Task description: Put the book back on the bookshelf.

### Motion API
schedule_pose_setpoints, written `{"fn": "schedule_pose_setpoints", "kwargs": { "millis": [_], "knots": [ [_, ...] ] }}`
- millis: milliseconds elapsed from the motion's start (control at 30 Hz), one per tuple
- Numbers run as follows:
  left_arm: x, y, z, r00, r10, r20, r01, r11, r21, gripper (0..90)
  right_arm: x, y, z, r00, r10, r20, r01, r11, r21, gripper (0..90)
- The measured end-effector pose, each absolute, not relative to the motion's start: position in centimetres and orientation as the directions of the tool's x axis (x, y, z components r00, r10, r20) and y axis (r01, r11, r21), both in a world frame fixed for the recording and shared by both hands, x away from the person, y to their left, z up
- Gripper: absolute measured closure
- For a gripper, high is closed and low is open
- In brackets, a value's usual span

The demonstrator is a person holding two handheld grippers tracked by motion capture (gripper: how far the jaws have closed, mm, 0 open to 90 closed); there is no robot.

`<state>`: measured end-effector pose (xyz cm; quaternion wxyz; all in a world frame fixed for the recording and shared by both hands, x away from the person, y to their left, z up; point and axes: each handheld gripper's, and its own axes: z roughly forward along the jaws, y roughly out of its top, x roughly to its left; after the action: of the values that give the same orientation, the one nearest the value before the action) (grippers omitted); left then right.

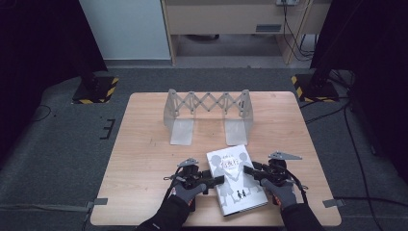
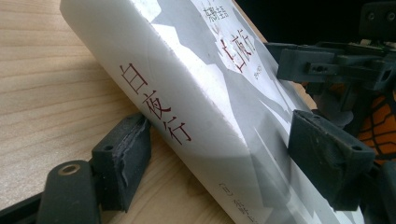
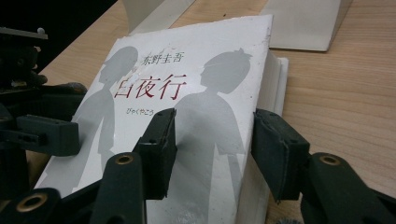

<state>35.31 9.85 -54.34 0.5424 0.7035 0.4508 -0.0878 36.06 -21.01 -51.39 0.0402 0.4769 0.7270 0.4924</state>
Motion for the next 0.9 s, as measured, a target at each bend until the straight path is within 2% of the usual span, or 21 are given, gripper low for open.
{"fn": "schedule_pose_setpoints", "kwargs": {
  "millis": [133, 300, 667, 800, 900],
  "knots": [
    [35.2, 9.6, -53.8, 0.593, 0.515, -0.619, 0.724, -0.005, 0.69, 22.3, 36.0, -21.1, -51.1, -0.552, 0.712, 0.434, 0.652, 0.044, 0.757, 51.9],
    [35.2, 9.4, -52.6, 0.631, 0.518, -0.577, 0.685, -0.023, 0.728, 23.3, 35.9, -21.2, -50.7, -0.566, 0.701, 0.434, 0.623, 0.019, 0.782, 52.7],
    [35.5, 9.3, -52.2, 0.633, 0.502, -0.589, 0.69, -0.021, 0.724, 24.9, 35.7, -20.9, -50.1, -0.597, 0.674, 0.436, 0.594, 0.006, 0.804, 57.4],
    [35.6, 9.1, -52.1, 0.637, 0.477, -0.606, 0.688, 0.002, 0.725, 28.4, 35.8, -20.9, -50.0, -0.61, 0.641, 0.466, 0.601, -0.008, 0.799, 58.1],
    [35.5, 9.1, -52.0, 0.641, 0.471, -0.607, 0.689, -0.003, 0.725, 29.3, 35.7, -20.5, -49.8, -0.629, 0.635, 0.448, 0.589, 0.015, 0.808, 57.8]
  ]
}}
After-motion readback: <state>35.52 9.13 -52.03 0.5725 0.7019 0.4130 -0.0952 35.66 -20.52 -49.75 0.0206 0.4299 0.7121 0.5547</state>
